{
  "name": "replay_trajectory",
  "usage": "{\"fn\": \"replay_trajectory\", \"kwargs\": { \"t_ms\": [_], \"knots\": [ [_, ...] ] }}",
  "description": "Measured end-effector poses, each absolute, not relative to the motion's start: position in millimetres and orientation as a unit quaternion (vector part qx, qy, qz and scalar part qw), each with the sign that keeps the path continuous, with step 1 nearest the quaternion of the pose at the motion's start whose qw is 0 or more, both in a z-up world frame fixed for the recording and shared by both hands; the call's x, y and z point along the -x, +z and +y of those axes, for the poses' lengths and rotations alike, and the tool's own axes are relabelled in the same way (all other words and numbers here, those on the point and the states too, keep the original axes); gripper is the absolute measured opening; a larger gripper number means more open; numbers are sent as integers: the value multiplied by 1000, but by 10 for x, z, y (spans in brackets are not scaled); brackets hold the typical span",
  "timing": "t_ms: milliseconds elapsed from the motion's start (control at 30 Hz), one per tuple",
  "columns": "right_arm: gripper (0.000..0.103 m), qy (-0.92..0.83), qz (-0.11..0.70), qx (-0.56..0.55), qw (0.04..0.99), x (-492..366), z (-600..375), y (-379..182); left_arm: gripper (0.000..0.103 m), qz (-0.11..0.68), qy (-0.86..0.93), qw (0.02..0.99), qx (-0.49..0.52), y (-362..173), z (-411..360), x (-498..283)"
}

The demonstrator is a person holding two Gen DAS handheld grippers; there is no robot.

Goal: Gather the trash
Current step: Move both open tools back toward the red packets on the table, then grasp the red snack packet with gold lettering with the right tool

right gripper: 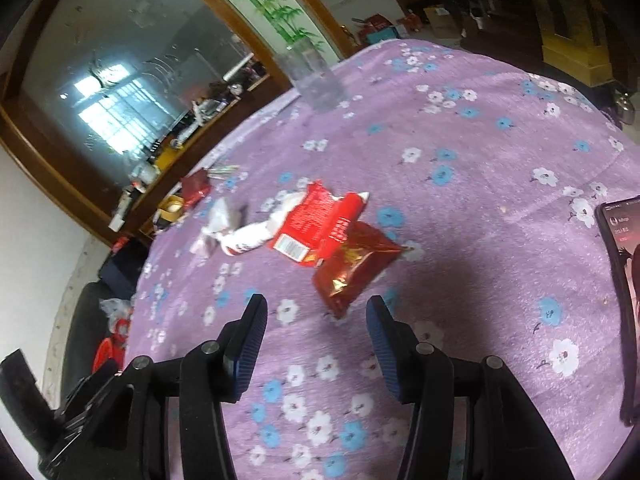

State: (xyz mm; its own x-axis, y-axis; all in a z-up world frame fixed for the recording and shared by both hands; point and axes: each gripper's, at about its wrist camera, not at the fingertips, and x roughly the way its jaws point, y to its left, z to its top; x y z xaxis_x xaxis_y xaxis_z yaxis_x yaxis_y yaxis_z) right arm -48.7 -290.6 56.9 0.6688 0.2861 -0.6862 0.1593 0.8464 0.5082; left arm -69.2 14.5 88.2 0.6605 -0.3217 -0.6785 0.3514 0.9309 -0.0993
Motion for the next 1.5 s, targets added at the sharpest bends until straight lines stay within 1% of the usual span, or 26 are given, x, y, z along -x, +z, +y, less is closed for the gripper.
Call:
{"fn": "replay_trajectory", "kwargs": {
  "t_ms": [300, 633, 767, 800, 900, 967, 1033, 1167, 1300, 1500],
  "knots": [
    [56, 13, 435, -251, 865, 225, -2847, 443, 66, 372, -175, 911, 2, 833, 360, 626],
    [56, 1, 466, -249, 849, -74, -2815, 221, 66, 379, -174, 909, 13, 751, 431, 524],
    [56, -14, 464, -215, 859, -198, -2726, 232, 66, 382, -176, 907, 11, 723, 417, 506],
    [55, -16, 465, -203, 861, -241, -2701, 230, 66, 383, -176, 907, 10, 714, 414, 500],
    [40, -24, 466, -171, 868, -333, -2647, 231, 66, 385, -176, 906, 10, 699, 410, 484],
    [37, -16, 467, -161, 869, -337, -2632, 231, 66, 386, -176, 906, 9, 691, 406, 476],
    [31, -8, 466, -164, 869, -301, -2643, 250, 66, 387, -175, 905, 10, 679, 409, 467],
    [31, -19, 450, -174, 876, -267, -2773, 360, 66, 390, -176, 904, 12, 648, 410, 433],
    [31, -53, 442, -171, 879, -467, -2968, 426, 66, 391, -175, 904, 13, 636, 417, 436],
    [31, -66, 461, -143, 874, -852, -2940, 297, 66, 394, -169, 903, 13, 635, 466, 426]
  ]
}}
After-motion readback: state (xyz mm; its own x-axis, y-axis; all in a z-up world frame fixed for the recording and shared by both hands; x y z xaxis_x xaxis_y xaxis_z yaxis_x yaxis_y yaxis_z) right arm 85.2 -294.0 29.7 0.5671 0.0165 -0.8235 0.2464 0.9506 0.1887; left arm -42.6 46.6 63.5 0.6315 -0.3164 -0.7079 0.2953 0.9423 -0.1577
